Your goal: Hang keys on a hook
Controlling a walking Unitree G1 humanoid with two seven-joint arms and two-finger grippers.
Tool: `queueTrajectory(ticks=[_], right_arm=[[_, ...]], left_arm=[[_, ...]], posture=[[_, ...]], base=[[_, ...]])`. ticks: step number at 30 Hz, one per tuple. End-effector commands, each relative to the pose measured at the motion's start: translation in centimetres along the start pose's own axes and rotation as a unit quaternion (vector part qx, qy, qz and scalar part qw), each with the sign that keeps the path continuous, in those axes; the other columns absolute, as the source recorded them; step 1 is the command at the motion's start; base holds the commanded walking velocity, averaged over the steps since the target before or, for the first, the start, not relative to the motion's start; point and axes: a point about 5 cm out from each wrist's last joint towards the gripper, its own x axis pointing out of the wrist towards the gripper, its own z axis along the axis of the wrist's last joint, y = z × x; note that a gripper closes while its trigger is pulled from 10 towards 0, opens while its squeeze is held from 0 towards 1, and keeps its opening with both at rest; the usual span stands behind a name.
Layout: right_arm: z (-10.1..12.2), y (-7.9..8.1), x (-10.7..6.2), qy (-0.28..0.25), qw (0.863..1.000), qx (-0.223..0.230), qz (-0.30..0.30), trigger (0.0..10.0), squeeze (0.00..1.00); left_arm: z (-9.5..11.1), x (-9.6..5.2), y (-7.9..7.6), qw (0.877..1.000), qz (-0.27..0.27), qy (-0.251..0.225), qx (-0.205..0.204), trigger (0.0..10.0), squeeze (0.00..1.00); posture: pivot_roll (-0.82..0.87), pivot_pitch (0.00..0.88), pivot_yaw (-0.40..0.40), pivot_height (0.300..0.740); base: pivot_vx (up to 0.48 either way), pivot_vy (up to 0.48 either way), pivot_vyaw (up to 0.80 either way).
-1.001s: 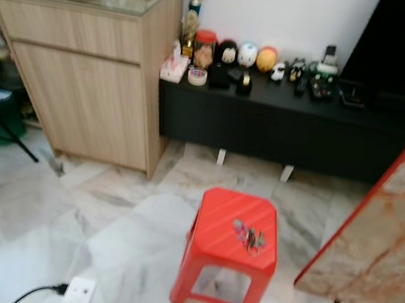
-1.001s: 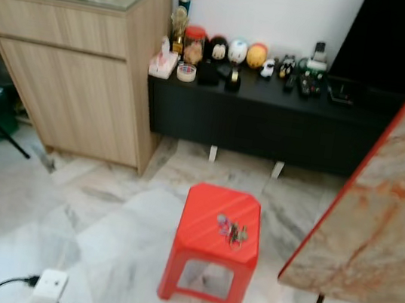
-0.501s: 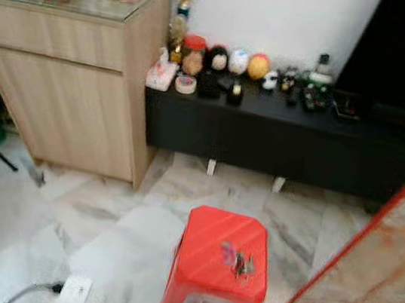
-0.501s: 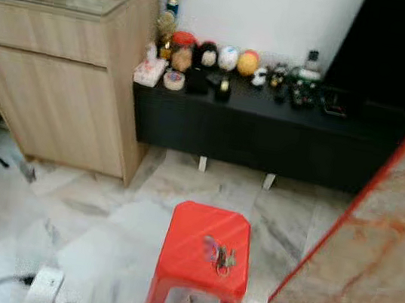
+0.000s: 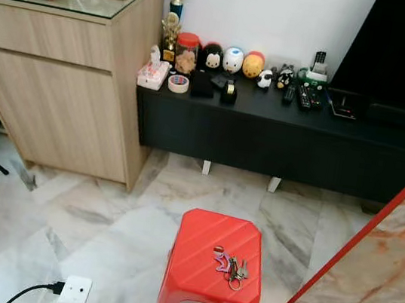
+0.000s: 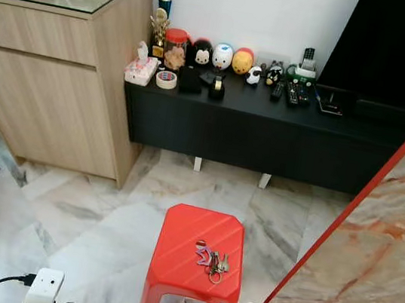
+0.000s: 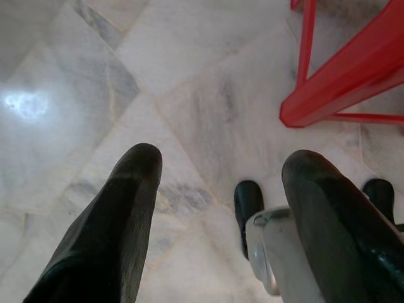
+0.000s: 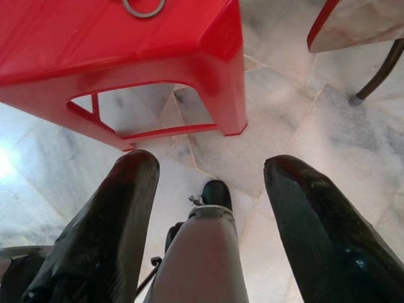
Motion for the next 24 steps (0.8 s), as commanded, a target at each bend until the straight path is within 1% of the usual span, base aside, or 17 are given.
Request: queueTrajectory(ticks=[1,7,12,21,24], right_arm=[[-0.1,-0.5,-0.1,0.003,1.0,-0.001,-0.008,10.0,0.0],[-0.1,-0.5,-0.1,0.004,1.0,-0.007,-0.01,10.0,0.0],[-0.1,-0.4,0.0,0.006,1.0,-0.007,-0.011,10.0,0.0],[-0.1,-0.4,0.0,0.006,1.0,-0.008,-0.01,10.0,0.0],[0.0,-0.4,0.0,0.005,1.0,-0.01,-0.01,10.0,0.0]], left_arm=[[-0.3,0.0,0.0,1.0,0.001,0.008,0.005,10.0,0.0],[-0.2,0.0,0.1,1.0,0.002,0.007,0.008,10.0,0.0],[-0.1,0.0,0.1,1.0,0.001,0.006,0.003,10.0,0.0],[-0.2,0.0,0.3,1.0,0.0,0.006,0.002,10.0,0.0],[-0.7,-0.2,1.0,1.0,0.003,0.011,0.002,10.0,0.0]], posture=[[0.01,0.004,-0.039,0.74],[0.01,0.009,-0.037,0.74],[0.01,0.01,-0.036,0.74],[0.01,0.013,-0.035,0.74],[0.01,0.02,-0.035,0.74]], base=[[0.0,0.0,0.0],[0.0,0.0,0.0],[0.0,0.0,0.0],[0.0,0.338,0.0],[0.0,0.339,0.0]])
